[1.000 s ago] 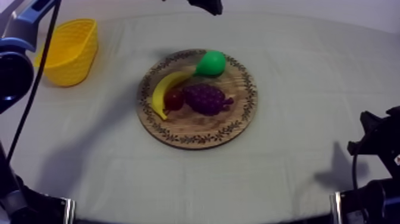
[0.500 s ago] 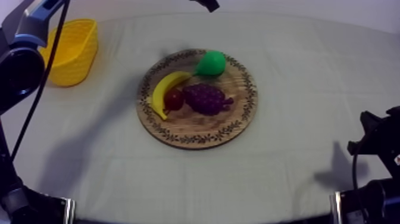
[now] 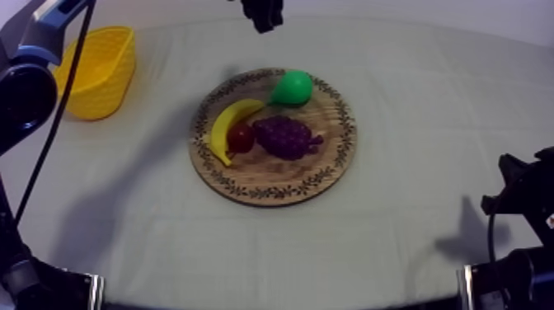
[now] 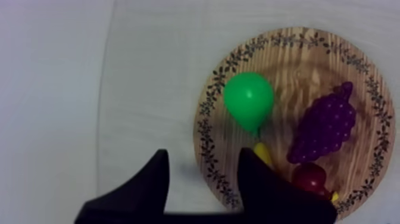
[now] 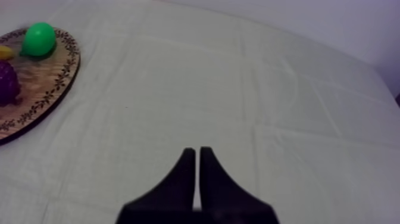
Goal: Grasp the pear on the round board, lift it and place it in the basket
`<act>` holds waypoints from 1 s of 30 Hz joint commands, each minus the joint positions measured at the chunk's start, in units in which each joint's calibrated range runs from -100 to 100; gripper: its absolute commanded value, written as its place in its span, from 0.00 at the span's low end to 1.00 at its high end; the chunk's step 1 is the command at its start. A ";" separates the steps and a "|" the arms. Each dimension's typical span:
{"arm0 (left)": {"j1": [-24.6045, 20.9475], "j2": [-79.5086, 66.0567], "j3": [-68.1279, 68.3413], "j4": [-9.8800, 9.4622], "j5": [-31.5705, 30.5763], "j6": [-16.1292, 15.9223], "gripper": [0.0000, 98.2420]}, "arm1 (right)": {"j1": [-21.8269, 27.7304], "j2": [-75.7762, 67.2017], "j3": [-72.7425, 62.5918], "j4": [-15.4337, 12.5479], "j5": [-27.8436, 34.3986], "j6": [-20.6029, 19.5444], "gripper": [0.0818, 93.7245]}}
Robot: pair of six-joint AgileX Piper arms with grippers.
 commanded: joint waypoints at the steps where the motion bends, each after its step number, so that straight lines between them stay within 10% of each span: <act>1: -0.07 -0.19 0.98 -0.11 0.25 1.54 0.61 | 0.01 -0.02 0.01 0.00 0.00 -0.01 0.00; 30: 1.95 13.63 -1.13 1.23 0.85 3.80 0.86 | 0.01 -0.02 0.01 0.00 0.00 -0.01 0.00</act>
